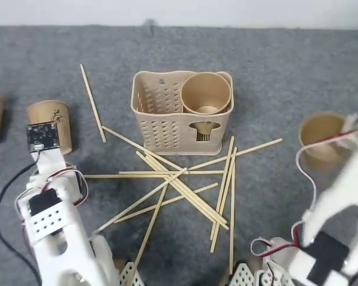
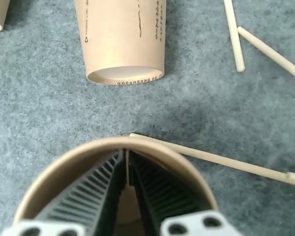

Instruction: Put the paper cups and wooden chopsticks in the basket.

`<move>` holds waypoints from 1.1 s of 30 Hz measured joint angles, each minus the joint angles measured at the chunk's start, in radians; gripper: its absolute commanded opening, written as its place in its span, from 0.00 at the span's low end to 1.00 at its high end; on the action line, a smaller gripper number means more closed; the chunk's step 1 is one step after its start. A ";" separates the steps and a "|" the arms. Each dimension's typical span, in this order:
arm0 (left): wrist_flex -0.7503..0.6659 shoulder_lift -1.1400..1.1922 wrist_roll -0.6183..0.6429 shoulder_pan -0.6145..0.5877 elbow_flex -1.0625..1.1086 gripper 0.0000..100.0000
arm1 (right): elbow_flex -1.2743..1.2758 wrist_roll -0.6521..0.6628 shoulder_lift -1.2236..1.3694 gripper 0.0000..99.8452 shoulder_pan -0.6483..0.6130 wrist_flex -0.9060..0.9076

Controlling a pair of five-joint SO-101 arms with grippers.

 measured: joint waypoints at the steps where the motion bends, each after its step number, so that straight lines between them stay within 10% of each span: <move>1: 0.000 0.000 0.000 0.000 0.000 0.01 | -0.040 -0.051 0.018 0.01 -0.032 0.000; 18: 0.000 0.000 0.000 0.000 0.000 0.01 | -0.796 -0.405 0.120 0.01 -0.578 0.000; 33: 0.000 0.000 0.000 0.003 0.000 0.01 | -0.505 -0.381 0.103 0.01 -0.798 0.000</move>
